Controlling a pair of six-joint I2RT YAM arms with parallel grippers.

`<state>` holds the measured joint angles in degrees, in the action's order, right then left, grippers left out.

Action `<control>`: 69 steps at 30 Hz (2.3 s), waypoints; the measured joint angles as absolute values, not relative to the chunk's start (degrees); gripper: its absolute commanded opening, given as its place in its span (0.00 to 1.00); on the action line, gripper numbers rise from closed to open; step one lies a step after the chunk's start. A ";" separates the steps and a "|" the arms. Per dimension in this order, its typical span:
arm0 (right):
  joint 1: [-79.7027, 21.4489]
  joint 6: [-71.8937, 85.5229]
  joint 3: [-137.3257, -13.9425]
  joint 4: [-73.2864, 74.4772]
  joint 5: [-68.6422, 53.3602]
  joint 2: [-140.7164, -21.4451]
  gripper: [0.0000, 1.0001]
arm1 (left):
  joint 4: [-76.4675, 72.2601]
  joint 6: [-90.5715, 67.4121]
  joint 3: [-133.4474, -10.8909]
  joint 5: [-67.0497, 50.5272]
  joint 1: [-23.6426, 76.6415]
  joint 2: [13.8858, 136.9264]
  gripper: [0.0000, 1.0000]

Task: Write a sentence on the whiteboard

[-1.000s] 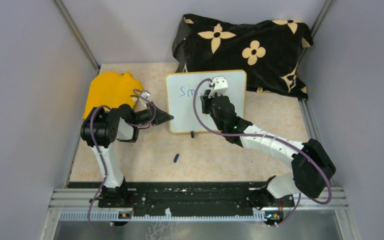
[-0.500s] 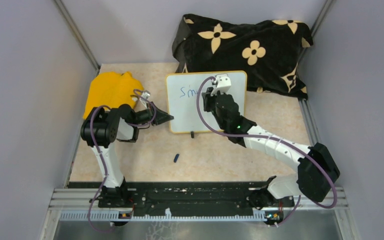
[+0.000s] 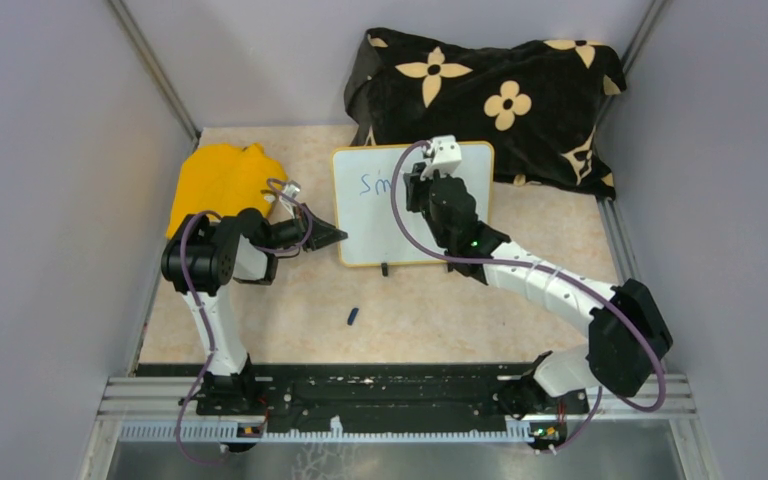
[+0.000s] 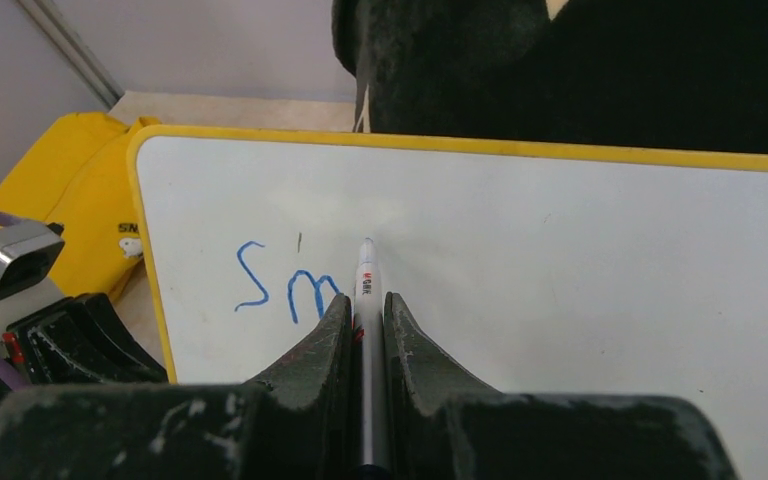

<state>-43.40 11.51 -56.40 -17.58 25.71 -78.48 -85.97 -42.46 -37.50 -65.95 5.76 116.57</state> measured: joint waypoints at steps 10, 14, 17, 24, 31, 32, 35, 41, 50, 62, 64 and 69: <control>-42.46 11.11 -56.40 -17.50 25.43 -79.61 0.00 | -85.97 -42.39 -37.47 -66.00 5.76 116.57 0.00; -42.46 11.14 -56.38 -17.50 25.41 -79.61 0.00 | -85.97 -42.39 -37.50 -66.00 5.76 116.57 0.00; -42.46 11.16 -56.27 -17.54 25.39 -79.61 0.00 | -85.97 -42.39 -37.47 -66.00 5.76 116.57 0.00; -42.46 11.75 -54.33 -18.04 24.86 -79.33 0.00 | -85.97 -42.39 -37.47 -65.87 5.76 116.57 0.00; -42.46 12.08 -51.79 -18.00 23.90 -77.78 0.00 | -85.95 -42.39 -37.50 -65.84 5.76 116.57 0.00; -42.46 12.12 -51.62 -17.93 23.88 -77.65 0.00 | -85.97 -42.39 -37.47 -65.84 5.76 116.57 0.00; -42.46 12.27 -51.09 -17.93 23.64 -77.49 0.00 | -85.95 -42.39 -37.50 -65.82 5.76 116.57 0.00; -42.46 12.88 -49.76 -17.28 23.22 -76.51 0.00 | -85.95 -42.37 -37.50 -65.84 5.76 116.57 0.00; -42.46 13.37 -49.12 -16.10 23.05 -75.57 0.00 | -85.95 -42.37 -37.50 -65.91 5.76 116.57 0.00; -42.24 13.26 -49.17 -15.62 23.07 -72.90 0.00 | -85.93 -42.35 -37.47 -66.04 5.76 116.57 0.00; -42.24 13.17 -49.21 -15.62 23.07 -72.90 0.00 | -85.93 -42.35 -37.50 -66.04 5.76 116.57 0.00; -42.22 12.99 -49.52 -15.57 23.33 -73.28 0.00 | -85.93 -42.35 -37.47 -66.04 5.76 116.57 0.00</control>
<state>-42.22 12.99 -49.52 -15.57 23.33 -73.28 -85.93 -42.35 -37.47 -66.04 5.76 116.57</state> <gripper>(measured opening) 0.105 0.146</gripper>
